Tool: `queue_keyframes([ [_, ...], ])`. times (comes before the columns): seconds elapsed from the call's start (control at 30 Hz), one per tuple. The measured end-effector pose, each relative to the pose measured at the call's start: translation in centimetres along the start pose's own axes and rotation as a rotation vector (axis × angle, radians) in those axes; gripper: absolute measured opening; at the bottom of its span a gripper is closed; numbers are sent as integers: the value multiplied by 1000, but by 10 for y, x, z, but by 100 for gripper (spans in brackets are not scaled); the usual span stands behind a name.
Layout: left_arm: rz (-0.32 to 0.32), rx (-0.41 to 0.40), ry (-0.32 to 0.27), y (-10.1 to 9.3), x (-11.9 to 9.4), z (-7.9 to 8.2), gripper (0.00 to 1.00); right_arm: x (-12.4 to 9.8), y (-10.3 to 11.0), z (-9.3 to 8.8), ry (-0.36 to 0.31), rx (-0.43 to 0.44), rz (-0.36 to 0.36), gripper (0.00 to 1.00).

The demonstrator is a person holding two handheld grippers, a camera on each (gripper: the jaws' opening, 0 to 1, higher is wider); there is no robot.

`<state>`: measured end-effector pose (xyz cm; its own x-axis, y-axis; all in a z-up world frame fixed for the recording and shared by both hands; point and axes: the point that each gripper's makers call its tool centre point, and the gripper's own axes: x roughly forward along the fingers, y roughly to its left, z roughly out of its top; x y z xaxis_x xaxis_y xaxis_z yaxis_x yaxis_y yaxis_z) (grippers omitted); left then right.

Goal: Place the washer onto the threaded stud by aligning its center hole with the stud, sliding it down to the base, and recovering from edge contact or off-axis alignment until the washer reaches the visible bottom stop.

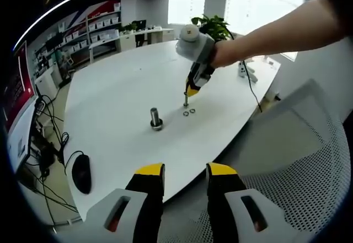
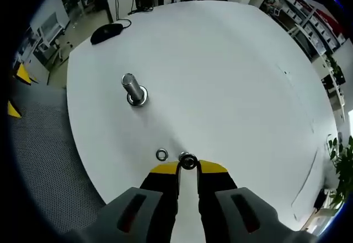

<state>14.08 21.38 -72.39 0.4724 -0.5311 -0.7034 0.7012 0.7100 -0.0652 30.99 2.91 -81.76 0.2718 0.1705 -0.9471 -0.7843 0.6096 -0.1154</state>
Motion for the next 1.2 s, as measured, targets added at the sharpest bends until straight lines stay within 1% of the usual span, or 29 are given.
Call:
queue_keyframes([
  [0.93,-6,-1,2,0,0,0,28,29,2,-16,78,-3,23,14],
  [1.2,-7,-1,1,0,1,0,27,33,2,-18,91,-9,26,14],
])
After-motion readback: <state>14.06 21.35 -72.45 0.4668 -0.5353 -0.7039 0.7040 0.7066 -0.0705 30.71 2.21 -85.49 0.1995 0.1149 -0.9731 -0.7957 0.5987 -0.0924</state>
